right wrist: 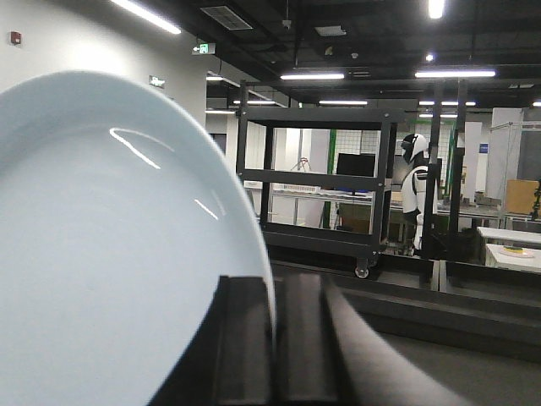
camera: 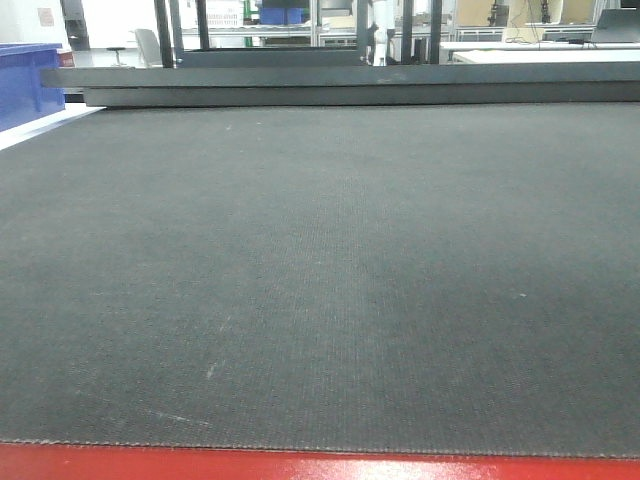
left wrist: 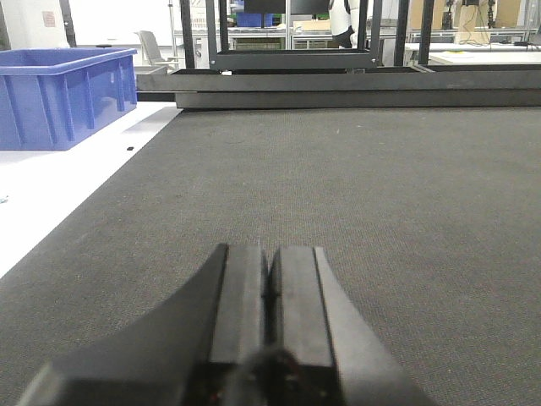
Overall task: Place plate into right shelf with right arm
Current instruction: 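Drive the base away from the table toward the blue-bin shelving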
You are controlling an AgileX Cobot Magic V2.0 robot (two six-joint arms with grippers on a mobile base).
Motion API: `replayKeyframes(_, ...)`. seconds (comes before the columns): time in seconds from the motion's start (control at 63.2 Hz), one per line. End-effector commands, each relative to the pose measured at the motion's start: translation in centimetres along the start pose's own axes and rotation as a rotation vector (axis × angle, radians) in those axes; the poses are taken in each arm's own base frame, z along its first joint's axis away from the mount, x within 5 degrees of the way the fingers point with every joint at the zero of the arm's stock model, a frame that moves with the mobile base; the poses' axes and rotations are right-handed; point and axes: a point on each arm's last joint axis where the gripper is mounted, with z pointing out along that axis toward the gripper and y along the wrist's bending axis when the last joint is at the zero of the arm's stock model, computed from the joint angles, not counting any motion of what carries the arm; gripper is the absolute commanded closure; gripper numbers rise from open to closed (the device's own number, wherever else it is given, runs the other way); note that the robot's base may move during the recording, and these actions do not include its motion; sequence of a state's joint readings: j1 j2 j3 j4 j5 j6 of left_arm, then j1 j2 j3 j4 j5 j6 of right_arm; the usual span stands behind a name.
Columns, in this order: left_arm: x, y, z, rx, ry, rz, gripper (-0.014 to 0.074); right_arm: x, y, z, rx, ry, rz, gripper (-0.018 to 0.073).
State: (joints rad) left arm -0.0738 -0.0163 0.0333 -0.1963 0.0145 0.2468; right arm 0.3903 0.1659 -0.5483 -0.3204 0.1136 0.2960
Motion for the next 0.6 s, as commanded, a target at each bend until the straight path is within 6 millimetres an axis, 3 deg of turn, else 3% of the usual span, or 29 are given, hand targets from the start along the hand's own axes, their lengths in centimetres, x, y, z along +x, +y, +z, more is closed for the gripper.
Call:
replayKeyframes(0.0,-0.52,0.15,-0.10,-0.015,-0.085,-0.005,0.0643,-1.67,0.24,0.13,-0.026,-0.107,-0.020,0.0508)
replayKeyframes(0.585,-0.52,0.15,-0.10,-0.015,-0.085,-0.005,0.0643,-1.67,0.24,0.13,-0.026,-0.107,-0.020,0.0508)
